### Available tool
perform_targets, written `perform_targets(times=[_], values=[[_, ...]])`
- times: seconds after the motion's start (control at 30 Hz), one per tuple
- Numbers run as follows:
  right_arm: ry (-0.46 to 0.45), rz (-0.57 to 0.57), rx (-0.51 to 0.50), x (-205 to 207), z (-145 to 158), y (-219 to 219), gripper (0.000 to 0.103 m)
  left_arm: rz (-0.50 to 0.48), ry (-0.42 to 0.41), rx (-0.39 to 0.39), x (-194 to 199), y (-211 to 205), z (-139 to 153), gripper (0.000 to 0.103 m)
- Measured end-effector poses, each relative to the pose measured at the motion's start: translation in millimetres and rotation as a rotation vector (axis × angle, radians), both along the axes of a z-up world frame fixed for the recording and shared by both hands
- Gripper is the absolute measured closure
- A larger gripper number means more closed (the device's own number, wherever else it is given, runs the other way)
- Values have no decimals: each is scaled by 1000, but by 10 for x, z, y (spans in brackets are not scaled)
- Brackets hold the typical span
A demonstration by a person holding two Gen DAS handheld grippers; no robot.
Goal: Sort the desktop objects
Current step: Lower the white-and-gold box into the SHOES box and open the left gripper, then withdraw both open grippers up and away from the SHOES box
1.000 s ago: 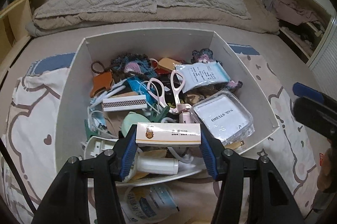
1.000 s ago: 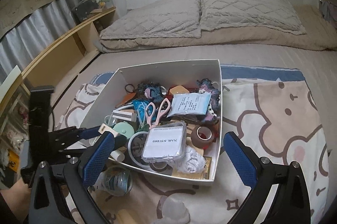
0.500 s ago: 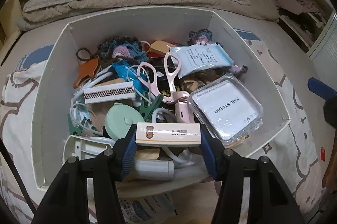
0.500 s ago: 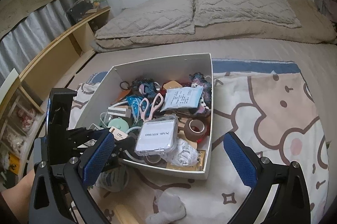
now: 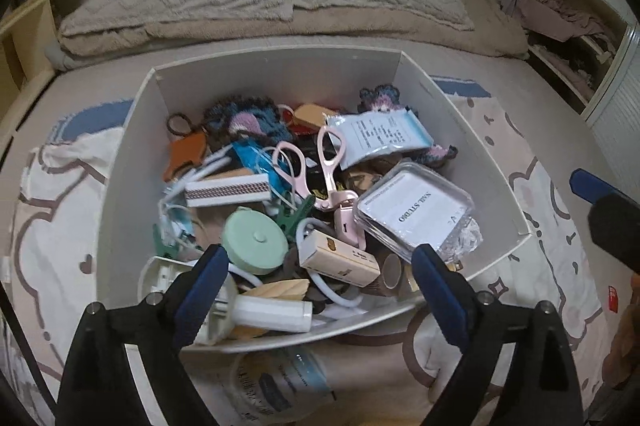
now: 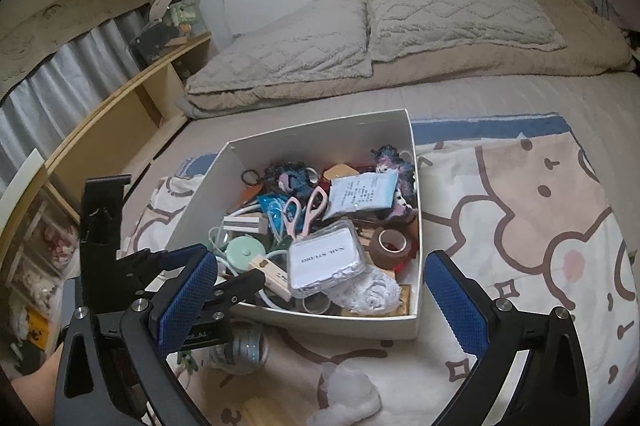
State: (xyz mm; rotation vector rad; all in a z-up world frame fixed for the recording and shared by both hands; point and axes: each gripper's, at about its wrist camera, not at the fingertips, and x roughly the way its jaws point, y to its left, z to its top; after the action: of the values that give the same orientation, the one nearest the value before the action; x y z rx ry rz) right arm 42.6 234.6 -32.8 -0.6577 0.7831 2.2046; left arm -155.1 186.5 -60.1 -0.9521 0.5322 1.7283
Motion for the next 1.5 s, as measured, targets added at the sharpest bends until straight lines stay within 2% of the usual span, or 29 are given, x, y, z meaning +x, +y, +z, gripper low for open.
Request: perform_targets(times=[0.07, 0.37, 0.43, 0.63, 0.83, 1.37, 1.5], values=[[7, -2, 4, -1, 21, -35, 0, 7, 8, 10, 0, -48, 47, 6], [-1, -85, 71, 60, 125, -230, 0, 29, 56, 49, -5, -286, 264, 4], [-6, -98, 77, 79, 132, -268, 0, 23, 61, 63, 8, -349, 308, 0], [-69, -132, 100, 92, 87, -403, 0, -1, 84, 79, 70, -527, 397, 0], [-77, -137, 107, 108, 82, -553, 0, -25, 100, 92, 119, -735, 477, 0], [-49, -151, 203, 193, 386, -1213, 0, -15, 112, 219, 240, -1530, 911, 0], [-44, -151, 227, 228, 442, -1383, 0, -6, 148, 259, 274, -1724, 992, 0]])
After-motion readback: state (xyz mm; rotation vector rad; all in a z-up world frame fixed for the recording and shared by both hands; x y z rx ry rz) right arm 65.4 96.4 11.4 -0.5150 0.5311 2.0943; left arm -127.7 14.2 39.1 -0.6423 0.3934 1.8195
